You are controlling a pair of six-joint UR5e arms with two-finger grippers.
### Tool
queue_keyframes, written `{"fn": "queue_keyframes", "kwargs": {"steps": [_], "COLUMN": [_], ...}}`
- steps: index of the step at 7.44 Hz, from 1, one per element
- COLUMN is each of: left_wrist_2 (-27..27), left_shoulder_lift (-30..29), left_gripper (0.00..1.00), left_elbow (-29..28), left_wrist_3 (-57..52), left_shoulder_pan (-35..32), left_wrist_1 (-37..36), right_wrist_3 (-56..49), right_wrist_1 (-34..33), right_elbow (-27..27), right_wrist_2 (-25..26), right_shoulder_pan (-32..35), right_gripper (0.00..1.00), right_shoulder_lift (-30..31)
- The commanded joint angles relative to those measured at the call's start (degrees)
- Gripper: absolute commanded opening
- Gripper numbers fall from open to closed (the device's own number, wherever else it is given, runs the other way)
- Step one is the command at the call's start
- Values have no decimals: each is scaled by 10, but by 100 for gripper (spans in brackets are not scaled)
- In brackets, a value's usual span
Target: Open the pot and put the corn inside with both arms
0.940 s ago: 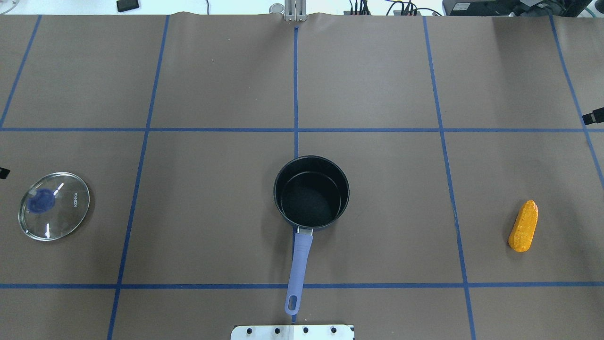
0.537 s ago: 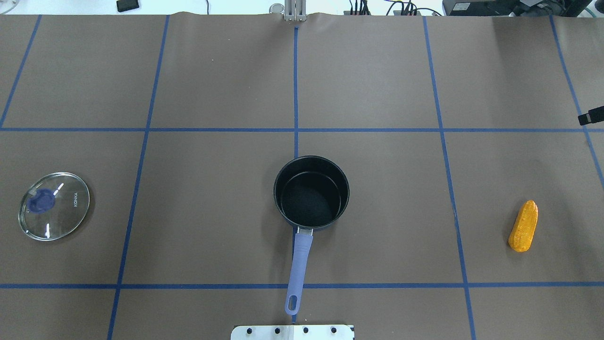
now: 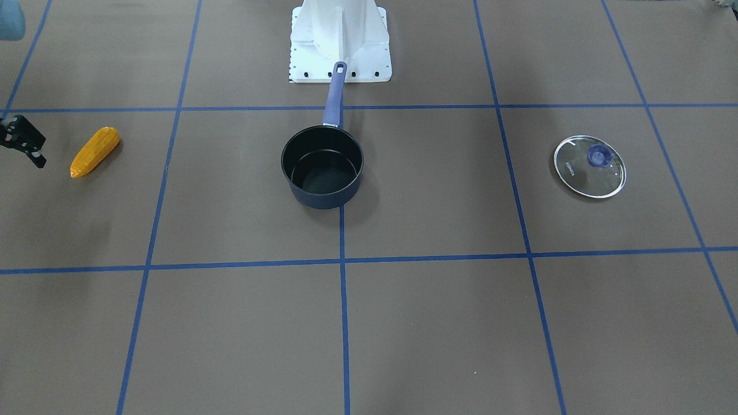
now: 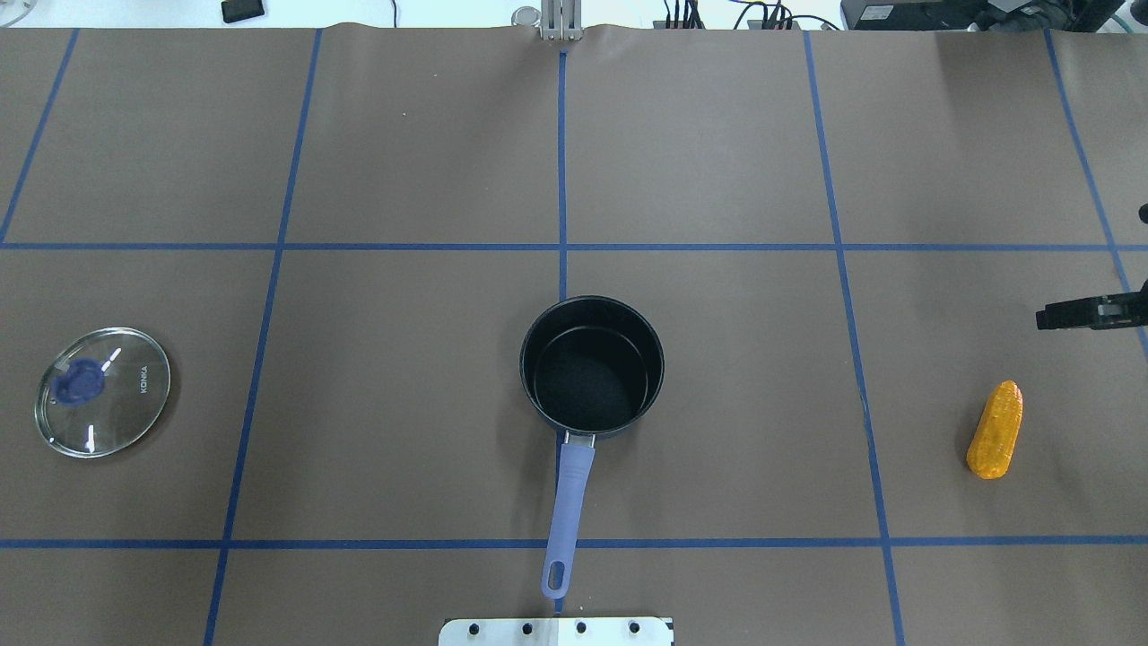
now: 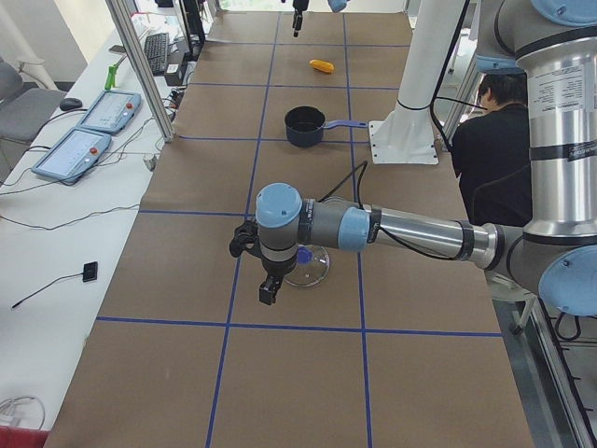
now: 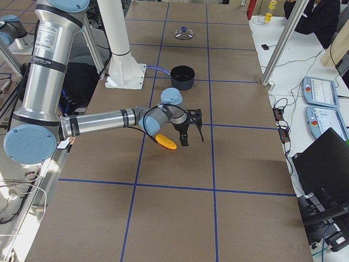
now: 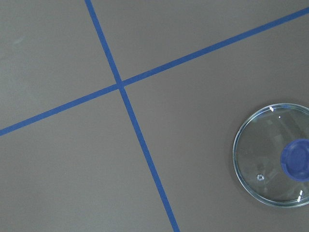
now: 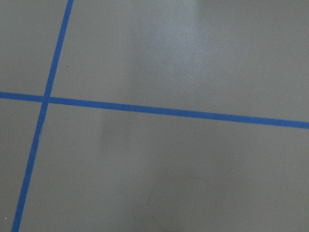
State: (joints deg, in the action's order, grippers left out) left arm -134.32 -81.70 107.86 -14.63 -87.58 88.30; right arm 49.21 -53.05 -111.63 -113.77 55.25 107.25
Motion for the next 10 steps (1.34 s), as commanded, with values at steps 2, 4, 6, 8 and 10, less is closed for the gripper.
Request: {"fn": "queue_keyframes", "kwargs": {"steps": [2,4,6,8,10], "left_wrist_2": [-1,-1,-1,-1,-1], "left_shoulder_lift": [-1,-1,-1,0,3], "left_gripper": [98,98,98,98,98], "left_elbow": [1,1,0,1,1], "left_wrist_3": [-1,-1,-1,-1,-2], "left_shoulder_pan": [0,0,0,0,0], "left_wrist_1": [3,3,3,3,4], "right_wrist_3": [206,296,312,311,303], "right_wrist_1": [68,68,68,68,66], "right_elbow": [-4,0,23,32,0], "right_wrist_2": [201,298,333,344,335], "right_shoulder_pan": [-185,-273,-306,-318,-314], "right_gripper": [99,96,78,25,0], "right_shoulder_lift": [48,50,52,57,53]}}
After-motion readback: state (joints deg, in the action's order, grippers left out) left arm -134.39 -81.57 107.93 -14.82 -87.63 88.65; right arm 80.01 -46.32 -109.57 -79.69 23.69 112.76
